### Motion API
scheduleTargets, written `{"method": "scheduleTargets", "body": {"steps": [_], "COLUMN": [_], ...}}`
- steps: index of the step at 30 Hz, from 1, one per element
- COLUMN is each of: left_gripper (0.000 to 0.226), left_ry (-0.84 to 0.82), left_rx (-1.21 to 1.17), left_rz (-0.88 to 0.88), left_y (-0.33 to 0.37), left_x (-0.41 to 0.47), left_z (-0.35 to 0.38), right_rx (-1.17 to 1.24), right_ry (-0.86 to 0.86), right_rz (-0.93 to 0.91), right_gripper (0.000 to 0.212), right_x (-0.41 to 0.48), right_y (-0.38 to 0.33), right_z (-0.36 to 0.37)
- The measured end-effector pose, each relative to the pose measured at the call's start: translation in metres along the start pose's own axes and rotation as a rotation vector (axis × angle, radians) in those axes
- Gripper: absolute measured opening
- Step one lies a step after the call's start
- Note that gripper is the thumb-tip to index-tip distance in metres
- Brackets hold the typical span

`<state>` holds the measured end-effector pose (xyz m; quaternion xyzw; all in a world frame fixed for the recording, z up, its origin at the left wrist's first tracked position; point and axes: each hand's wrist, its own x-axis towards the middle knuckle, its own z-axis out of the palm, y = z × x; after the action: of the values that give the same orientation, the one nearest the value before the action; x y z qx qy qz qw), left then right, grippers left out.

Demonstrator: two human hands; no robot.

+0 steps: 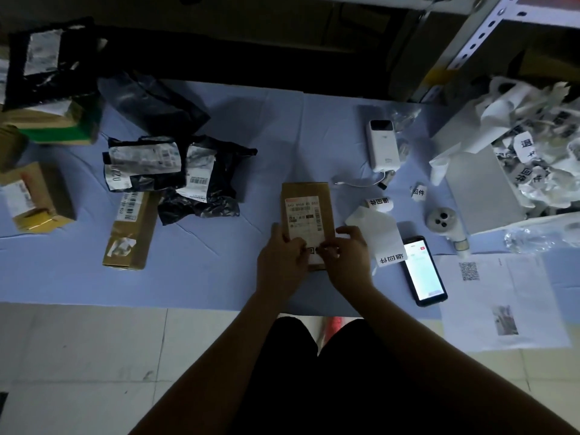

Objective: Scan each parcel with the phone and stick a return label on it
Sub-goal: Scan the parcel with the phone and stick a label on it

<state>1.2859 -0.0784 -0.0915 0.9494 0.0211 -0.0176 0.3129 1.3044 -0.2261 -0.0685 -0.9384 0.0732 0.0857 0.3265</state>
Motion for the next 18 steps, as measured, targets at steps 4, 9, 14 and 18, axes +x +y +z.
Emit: {"method": "scheduleTargets", "body": {"steps": [4,9,14,18], "left_gripper": [0.051,0.038,0.048,0.049], "left_ry": [-0.007,-0.215,0.003,0.190], "left_rx": [-0.332,-0.713,-0.738,-0.737], "left_rz": [-0.344,-0.399,-0.360,-0.384], "left_y": [-0.023,-0.030,-0.011,-0.008], "left_x": [0.005,0.005,-0.029,-0.056], "left_z": [0.006,0.008,-0.020,-0.073], "right_rx": [0.125,0.307,0.451,0.518], "right_ry": [-0.002,-0.123,-0.121,-0.156], "right_rz": [0.164,0.157,0.033,-0.144], "right_gripper": [0.045,0.033,0.036,0.026], "right_x": [-0.001,-0.001,-0.023,-0.040], "right_y": [0.002,0.008,-0.002,-0.036], "right_z": [0.001,-0.004,-0.010,-0.006]}}
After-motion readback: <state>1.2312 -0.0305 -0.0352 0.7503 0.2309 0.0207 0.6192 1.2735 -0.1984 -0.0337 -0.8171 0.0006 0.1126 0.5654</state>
